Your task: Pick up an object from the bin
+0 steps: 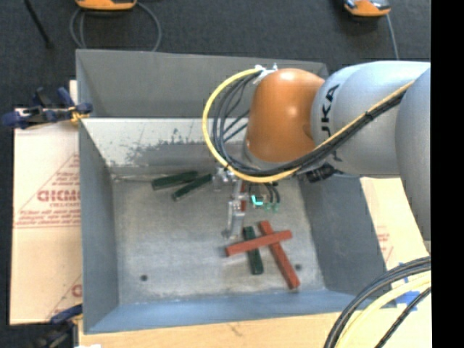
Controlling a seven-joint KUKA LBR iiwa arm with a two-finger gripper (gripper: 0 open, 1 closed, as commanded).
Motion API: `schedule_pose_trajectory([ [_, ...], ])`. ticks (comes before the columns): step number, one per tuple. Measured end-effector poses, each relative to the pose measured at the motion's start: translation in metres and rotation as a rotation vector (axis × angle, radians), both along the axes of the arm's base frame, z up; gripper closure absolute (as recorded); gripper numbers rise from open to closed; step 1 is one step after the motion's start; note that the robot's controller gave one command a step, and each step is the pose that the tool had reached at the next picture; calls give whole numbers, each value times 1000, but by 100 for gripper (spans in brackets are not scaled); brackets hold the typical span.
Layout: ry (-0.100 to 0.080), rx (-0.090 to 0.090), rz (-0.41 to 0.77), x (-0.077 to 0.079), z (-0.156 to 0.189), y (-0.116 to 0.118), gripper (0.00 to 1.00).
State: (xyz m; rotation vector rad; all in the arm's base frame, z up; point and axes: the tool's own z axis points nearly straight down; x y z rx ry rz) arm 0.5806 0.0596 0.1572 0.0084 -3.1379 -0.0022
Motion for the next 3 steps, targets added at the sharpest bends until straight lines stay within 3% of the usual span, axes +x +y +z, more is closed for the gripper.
schedule_pose_trajectory([
  [1,0,-1,263,-24,-87,-29,0],
  [2,-10,-5,237,-30,-54,-105,0],
  [3,-10,-3,843,26,-85,-109,0],
])
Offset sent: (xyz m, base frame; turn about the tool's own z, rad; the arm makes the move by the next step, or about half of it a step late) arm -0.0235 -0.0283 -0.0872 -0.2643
